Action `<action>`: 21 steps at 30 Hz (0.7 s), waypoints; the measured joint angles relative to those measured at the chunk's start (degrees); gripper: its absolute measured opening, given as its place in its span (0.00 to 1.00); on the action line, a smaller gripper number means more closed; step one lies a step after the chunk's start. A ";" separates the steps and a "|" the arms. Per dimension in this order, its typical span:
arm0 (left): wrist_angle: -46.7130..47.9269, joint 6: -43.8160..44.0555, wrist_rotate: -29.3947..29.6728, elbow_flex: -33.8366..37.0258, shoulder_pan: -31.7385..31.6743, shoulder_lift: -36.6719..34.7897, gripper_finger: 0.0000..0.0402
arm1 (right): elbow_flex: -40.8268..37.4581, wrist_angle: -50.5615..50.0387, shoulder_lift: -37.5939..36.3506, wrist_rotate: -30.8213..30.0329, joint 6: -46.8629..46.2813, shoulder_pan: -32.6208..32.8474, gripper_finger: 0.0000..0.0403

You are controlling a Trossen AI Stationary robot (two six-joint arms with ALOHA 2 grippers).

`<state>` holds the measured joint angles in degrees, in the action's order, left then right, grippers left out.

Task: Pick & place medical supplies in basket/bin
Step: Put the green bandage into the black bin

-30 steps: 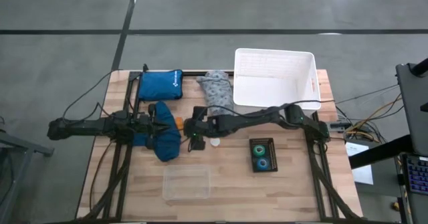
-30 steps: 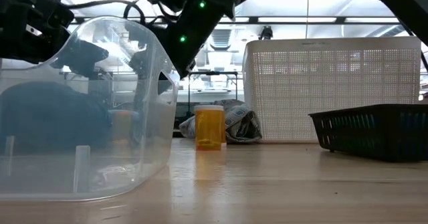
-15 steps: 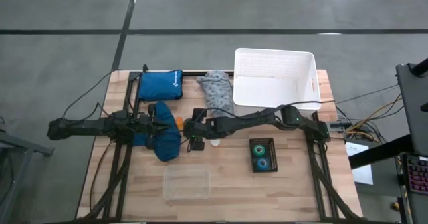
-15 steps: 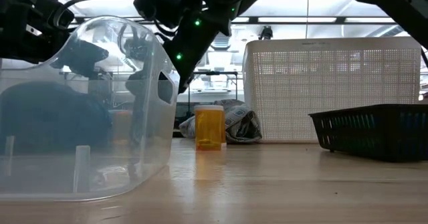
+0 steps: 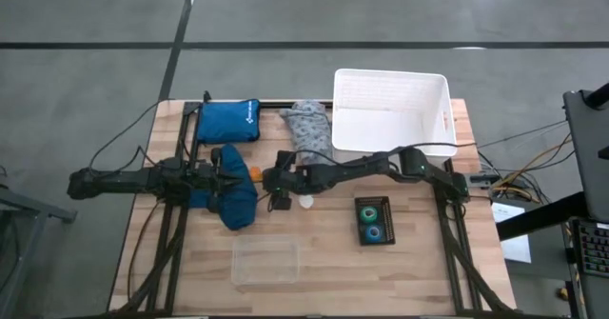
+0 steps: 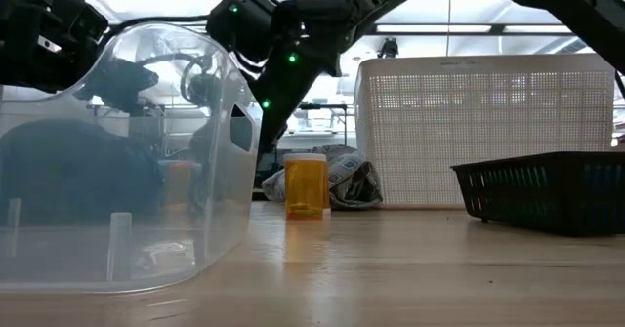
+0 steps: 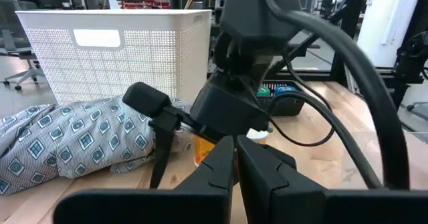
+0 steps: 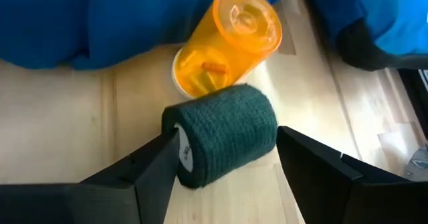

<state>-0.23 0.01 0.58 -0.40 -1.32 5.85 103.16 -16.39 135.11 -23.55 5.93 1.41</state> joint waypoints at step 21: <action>0.00 0.17 -0.02 0.00 0.00 0.00 0.06 | -1.51 1.78 0.00 -0.04 0.02 -1.39 0.46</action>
<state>-0.23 0.19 0.56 -0.40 -1.32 5.85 101.65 -14.61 135.11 -23.59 5.96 0.02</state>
